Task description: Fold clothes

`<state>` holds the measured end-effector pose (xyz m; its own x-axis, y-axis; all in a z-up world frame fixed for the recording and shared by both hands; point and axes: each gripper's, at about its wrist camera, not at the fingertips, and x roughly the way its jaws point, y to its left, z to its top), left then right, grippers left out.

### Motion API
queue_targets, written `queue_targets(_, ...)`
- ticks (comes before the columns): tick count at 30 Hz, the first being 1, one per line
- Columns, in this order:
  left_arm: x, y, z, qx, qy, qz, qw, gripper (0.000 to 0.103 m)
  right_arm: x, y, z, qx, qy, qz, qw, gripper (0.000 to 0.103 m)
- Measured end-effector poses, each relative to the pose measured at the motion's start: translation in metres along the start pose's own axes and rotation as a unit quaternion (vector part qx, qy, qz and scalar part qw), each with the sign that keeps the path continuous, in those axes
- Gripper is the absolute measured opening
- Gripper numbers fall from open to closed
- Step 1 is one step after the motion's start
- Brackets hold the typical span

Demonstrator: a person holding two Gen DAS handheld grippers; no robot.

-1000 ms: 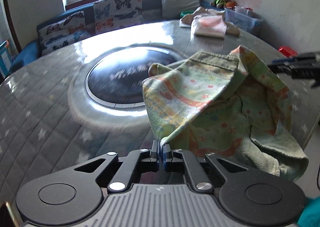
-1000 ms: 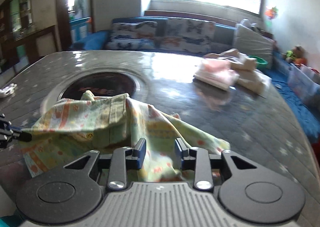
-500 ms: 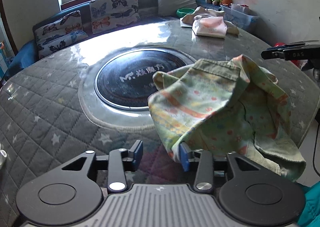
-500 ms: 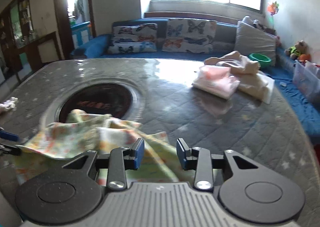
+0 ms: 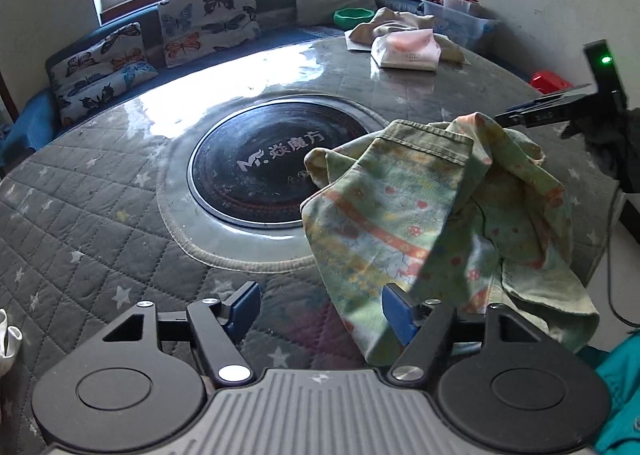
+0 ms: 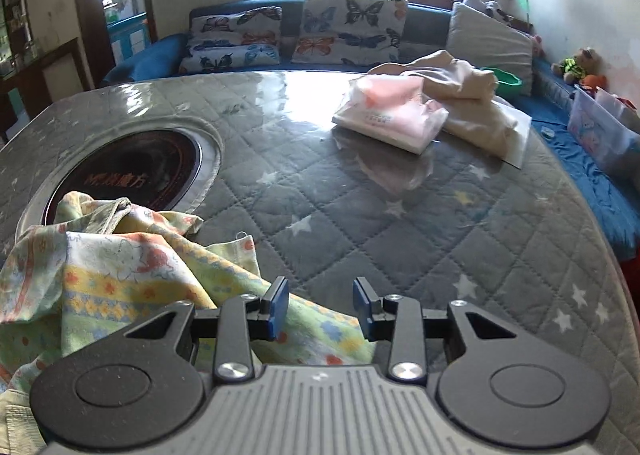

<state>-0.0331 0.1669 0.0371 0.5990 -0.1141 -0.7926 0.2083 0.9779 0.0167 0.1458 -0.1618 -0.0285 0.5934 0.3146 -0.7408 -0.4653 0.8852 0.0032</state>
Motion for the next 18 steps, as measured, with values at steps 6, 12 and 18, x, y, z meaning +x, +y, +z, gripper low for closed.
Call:
queue_targets(6, 0.004, 0.016, 0.015, -0.047, -0.023, 0.033, 0.998, 0.073, 0.019, 0.005, 0.005, -0.003, 0.016, 0.01, 1.0, 0.035)
queue_targets(12, 0.032, 0.025, 0.049, -0.085, -0.041, 0.043, 0.9946, 0.06, 0.009, 0.017, -0.002, -0.025, 0.03, 0.045, 0.998, 0.035)
queue_targets(18, 0.074, 0.023, 0.091, -0.104, -0.044, 0.024, 0.9933, 0.052, 0.001, 0.032, -0.012, -0.045, 0.037, 0.06, 0.997, 0.034)
